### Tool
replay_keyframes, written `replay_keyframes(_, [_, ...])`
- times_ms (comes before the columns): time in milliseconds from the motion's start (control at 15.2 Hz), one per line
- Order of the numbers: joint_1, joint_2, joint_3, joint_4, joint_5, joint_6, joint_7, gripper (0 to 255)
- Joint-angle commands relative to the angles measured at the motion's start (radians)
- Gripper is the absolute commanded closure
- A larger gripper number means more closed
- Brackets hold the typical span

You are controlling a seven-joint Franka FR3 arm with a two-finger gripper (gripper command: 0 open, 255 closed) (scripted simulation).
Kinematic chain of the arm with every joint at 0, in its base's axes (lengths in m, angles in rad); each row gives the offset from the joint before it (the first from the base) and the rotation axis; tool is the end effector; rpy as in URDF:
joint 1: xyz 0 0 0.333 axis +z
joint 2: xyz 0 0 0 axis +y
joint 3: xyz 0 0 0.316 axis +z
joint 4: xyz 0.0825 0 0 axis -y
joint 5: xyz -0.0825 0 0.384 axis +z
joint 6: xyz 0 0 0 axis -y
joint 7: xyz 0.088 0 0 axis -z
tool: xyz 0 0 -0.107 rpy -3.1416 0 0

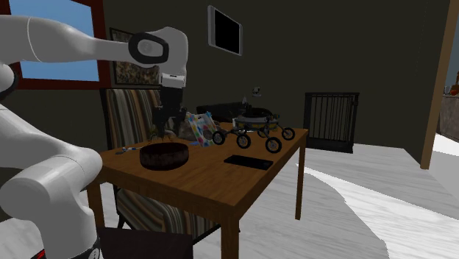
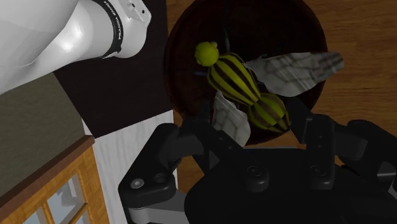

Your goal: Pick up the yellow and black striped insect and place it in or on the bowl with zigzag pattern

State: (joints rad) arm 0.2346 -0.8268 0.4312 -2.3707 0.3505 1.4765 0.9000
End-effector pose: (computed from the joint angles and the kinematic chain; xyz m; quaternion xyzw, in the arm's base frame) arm 0.1977 0.2499 0.5567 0.9813 -0.1828 -0.0555 0.0232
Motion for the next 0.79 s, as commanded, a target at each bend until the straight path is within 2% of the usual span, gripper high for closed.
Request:
replay_keyframes(0, [0.004,-0.006,0.008,-0.029,0.008,0.024,-0.001,255])
replay_keyframes(132, [0.007,-0.012,0.017,-0.063,0.016,0.053,-0.004,255])
replay_keyframes(660, [0.007,-0.012,0.017,-0.063,0.016,0.053,-0.004,255])
replay_keyframes(726, [0.007,-0.012,0.017,-0.063,0.016,0.053,-0.004,0])
